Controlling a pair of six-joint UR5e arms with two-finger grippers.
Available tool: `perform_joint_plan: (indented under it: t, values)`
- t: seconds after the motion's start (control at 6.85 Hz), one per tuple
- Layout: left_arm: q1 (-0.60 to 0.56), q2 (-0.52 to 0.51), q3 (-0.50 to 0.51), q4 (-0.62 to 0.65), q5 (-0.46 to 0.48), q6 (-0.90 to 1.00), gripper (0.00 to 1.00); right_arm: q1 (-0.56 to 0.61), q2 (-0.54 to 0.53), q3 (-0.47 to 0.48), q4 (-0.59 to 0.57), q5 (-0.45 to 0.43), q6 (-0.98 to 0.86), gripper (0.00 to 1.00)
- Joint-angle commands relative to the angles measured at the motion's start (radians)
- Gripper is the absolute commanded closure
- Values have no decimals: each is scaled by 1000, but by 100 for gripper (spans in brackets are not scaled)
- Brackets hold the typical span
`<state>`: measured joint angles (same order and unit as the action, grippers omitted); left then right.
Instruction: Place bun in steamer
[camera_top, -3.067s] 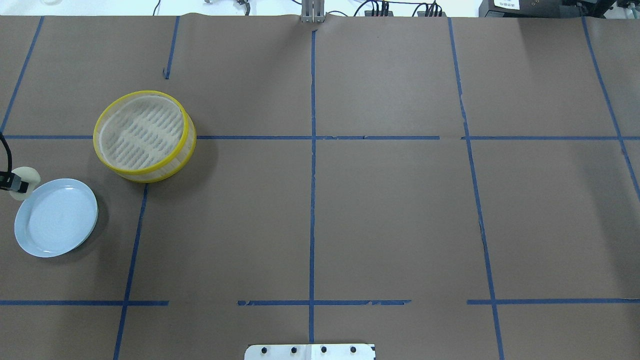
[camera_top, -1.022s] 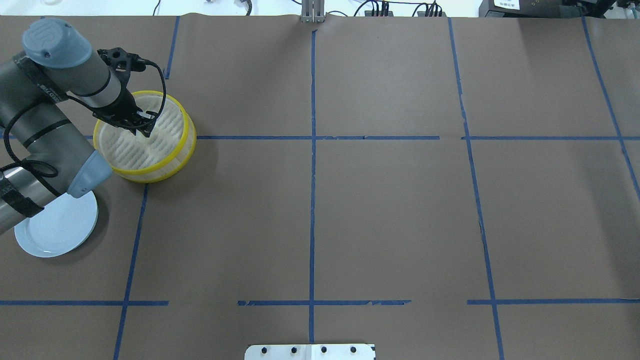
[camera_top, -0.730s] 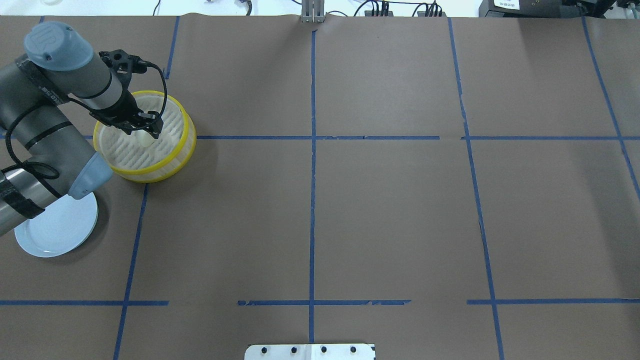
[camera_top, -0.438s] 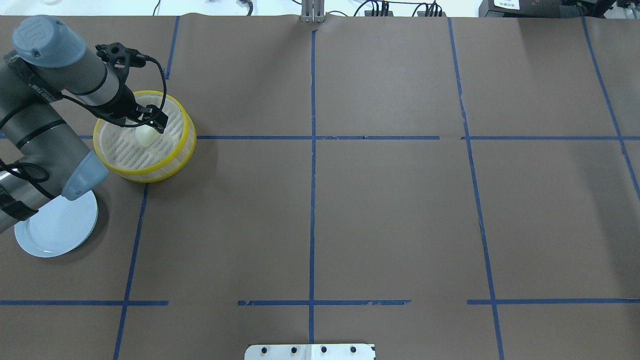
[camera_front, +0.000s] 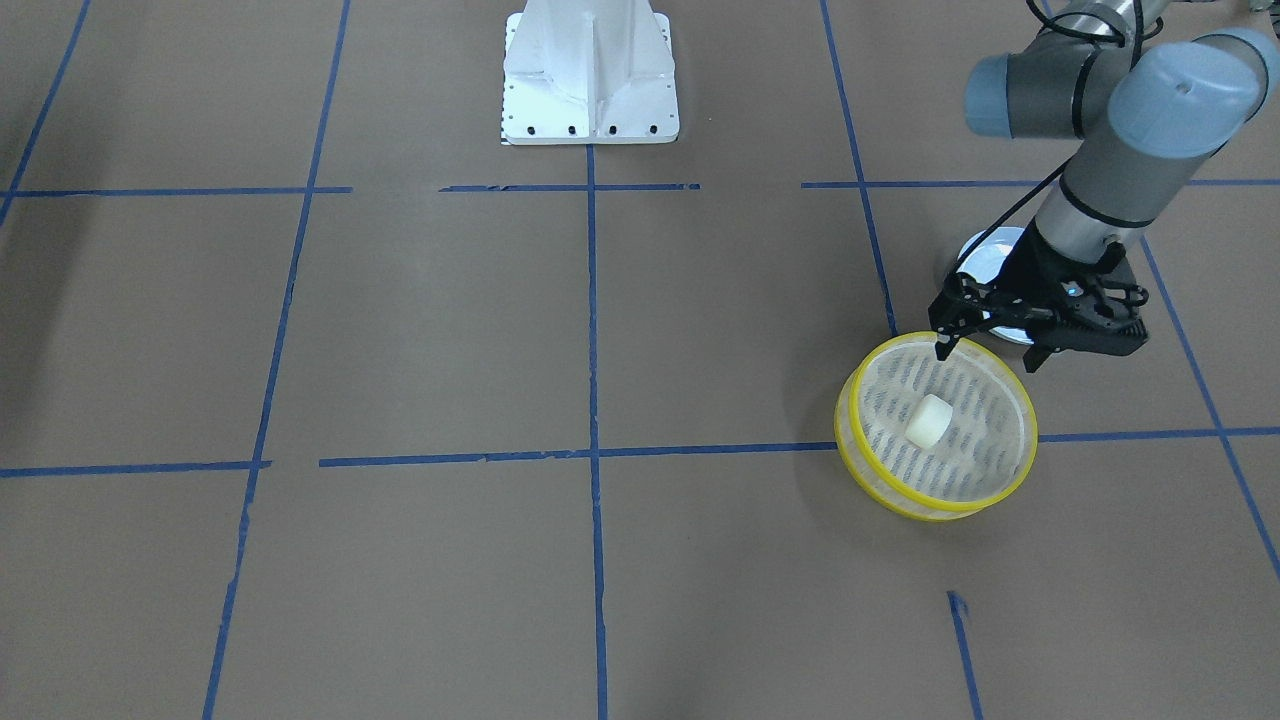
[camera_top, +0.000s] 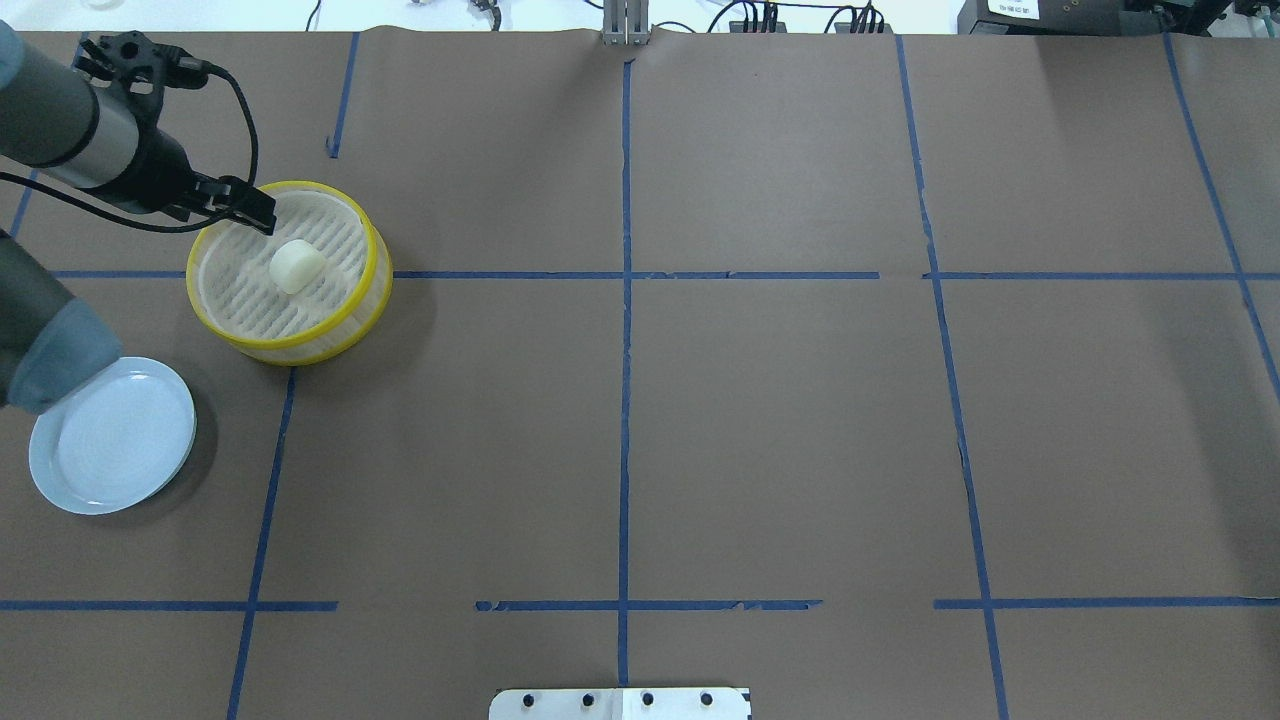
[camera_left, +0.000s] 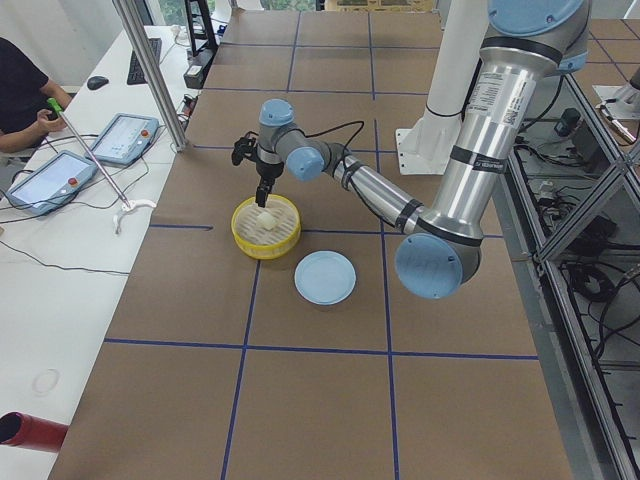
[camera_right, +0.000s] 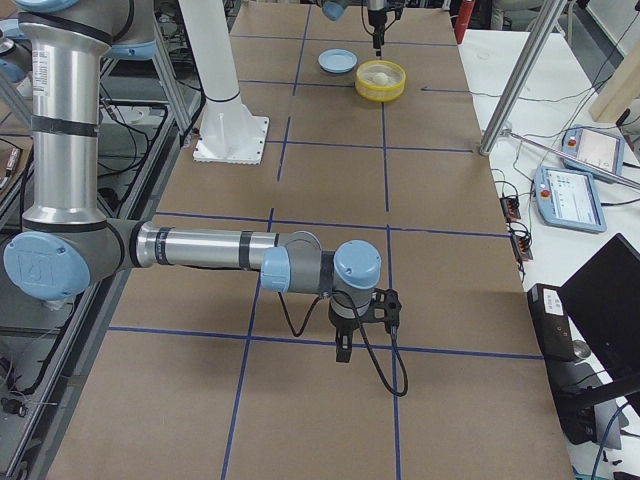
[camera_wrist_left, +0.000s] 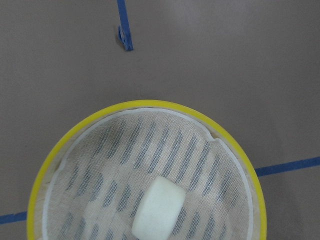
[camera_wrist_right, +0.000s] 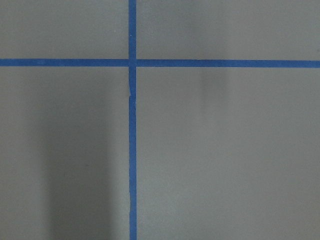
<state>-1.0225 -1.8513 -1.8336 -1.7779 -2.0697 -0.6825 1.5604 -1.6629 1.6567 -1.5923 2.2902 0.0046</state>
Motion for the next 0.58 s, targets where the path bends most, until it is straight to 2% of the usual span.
perform_joint_plan:
  t: [0.0,0.15,0.29,0.44]
  values:
    - [-172,102,-49,15,-45,242,0,1,0,0,0,0,0,0]
    - [-279,116,-49,111,-149,377,0,0,0,0,0,0,0,0]
    - [-353,186,-32,138,-161,555,0,1,0,0,0,0,0,0]
    - [-452,249,35,140,-177,712,0,1,0,0,0,0,0,0]
